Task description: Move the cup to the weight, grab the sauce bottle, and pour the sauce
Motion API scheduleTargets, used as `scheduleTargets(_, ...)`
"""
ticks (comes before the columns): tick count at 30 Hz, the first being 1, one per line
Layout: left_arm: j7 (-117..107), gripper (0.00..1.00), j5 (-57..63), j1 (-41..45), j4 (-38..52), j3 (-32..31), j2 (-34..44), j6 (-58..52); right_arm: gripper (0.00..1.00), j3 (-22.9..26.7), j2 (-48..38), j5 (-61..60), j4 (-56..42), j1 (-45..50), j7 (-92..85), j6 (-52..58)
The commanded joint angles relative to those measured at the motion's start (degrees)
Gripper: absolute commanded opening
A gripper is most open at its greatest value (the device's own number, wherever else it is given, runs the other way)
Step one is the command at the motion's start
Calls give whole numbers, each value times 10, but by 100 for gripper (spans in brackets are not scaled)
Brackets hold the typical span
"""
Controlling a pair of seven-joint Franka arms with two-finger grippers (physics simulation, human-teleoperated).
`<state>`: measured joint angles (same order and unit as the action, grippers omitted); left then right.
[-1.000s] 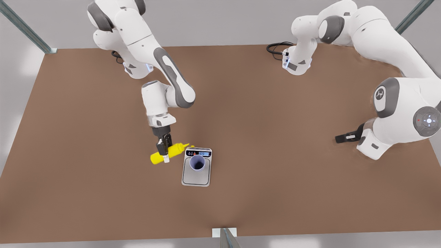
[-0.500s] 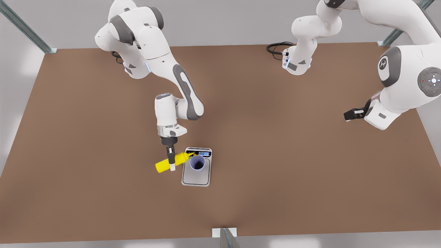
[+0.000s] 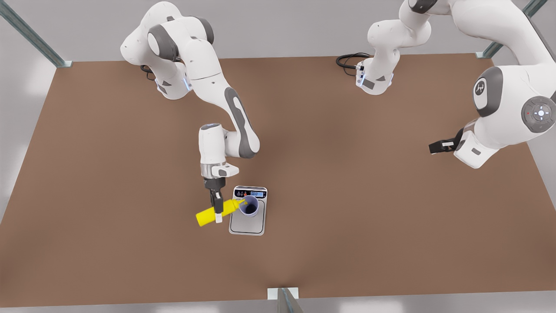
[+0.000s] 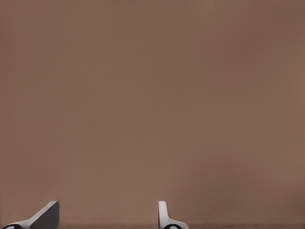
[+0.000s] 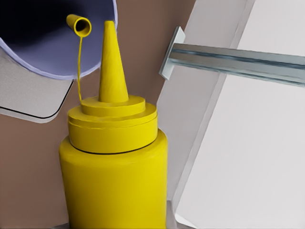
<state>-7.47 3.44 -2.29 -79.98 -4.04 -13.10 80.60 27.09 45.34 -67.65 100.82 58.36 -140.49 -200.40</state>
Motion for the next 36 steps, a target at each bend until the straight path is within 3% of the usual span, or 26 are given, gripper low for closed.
scheduleTargets(1,0,100,0,0,0,0,0,0,56,1,0,0,0,0,-2,0)
scheduleTargets(9,0,100,0,-1,0,0,-3,0,56,3,3,-13,-5,8,-14,0)
scheduleTargets(15,0,100,1,-1,0,1,-7,0,56,-13,-88,-261,-11,-9,-25,51)
scheduleTargets(16,0,100,1,-1,0,1,-7,0,56,-40,-115,-309,-7,-39,-25,57)
scheduleTargets(18,0,100,1,-1,0,1,-6,0,56,-140,-156,-402,-8,-140,-22,55)
scheduleTargets(20,-2,100,1,0,0,1,-7,0,56,-328,-184,-455,-18,-341,-23,33)
scheduleTargets(23,-2,100,0,0,0,1,-7,0,56,-373,-187,-450,-70,-434,-201,36)
scheduleTargets(28,-3,100,0,0,1,1,-9,0,56,-373,-186,-409,-83,-455,-230,45)
scheduleTargets(32,-7,100,0,1,0,1,-9,0,56,-365,-195,-339,-74,-483,-266,143)
scheduleTargets(36,-8,100,0,1,0,1,-10,-1,56,-231,-206,-135,-70,-482,-272,405)
